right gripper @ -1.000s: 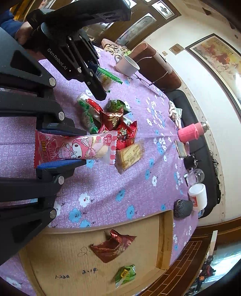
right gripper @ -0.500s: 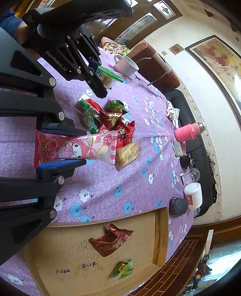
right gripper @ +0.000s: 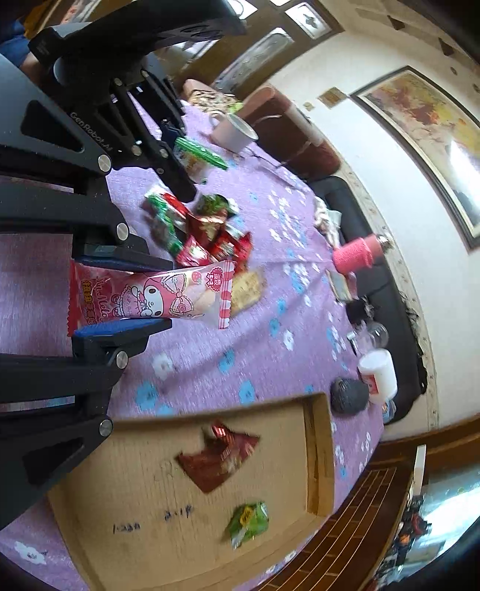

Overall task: Organize snacks
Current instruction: 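Carry both snacks over the cardboard tray and release them inside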

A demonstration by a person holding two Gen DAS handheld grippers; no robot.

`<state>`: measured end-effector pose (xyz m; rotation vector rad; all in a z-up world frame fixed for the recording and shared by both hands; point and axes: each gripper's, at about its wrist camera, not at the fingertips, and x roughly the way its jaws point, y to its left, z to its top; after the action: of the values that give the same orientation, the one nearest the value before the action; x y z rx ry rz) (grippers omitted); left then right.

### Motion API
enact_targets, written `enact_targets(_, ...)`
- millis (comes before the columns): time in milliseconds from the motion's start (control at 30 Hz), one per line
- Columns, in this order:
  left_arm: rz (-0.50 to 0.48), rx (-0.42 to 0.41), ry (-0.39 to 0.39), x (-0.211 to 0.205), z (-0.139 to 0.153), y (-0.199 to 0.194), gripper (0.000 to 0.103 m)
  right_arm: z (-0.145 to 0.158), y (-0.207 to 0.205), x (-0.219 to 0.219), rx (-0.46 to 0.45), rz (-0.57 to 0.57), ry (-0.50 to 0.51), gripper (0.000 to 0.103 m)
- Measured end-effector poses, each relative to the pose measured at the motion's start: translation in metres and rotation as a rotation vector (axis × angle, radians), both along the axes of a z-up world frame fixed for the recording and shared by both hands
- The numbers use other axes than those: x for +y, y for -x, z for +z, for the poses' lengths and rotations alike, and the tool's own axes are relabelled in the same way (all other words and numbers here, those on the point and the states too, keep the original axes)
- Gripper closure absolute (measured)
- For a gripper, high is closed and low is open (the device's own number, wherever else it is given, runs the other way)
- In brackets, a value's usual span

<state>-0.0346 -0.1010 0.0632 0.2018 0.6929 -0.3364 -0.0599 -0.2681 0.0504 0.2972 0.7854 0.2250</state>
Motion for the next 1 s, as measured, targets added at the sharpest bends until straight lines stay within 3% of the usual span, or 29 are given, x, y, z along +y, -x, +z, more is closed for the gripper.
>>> enact_targets(333,-0.155,0.026,0.015,-0.078,0.017,0.001,0.081,0.008,0.02,-0.094,-0.043,-0.208,-0.089,0.078)
enact_targets(567,-0.28,0.085,-0.003,-0.155,0.003,0.007,0.081,0.002,0.027,-0.146,-0.018,-0.34,-0.101,0.078)
enact_targets(767,-0.322,0.122,-0.041,-0.196,-0.017,0.006,0.081,-0.01,0.021,-0.165,0.018,-0.378,-0.084,0.078)
enact_targets(1000,-0.323,0.151,-0.072,-0.207,-0.037,-0.001,0.081,-0.023,0.014,-0.171,0.048,-0.38,-0.062,0.078)
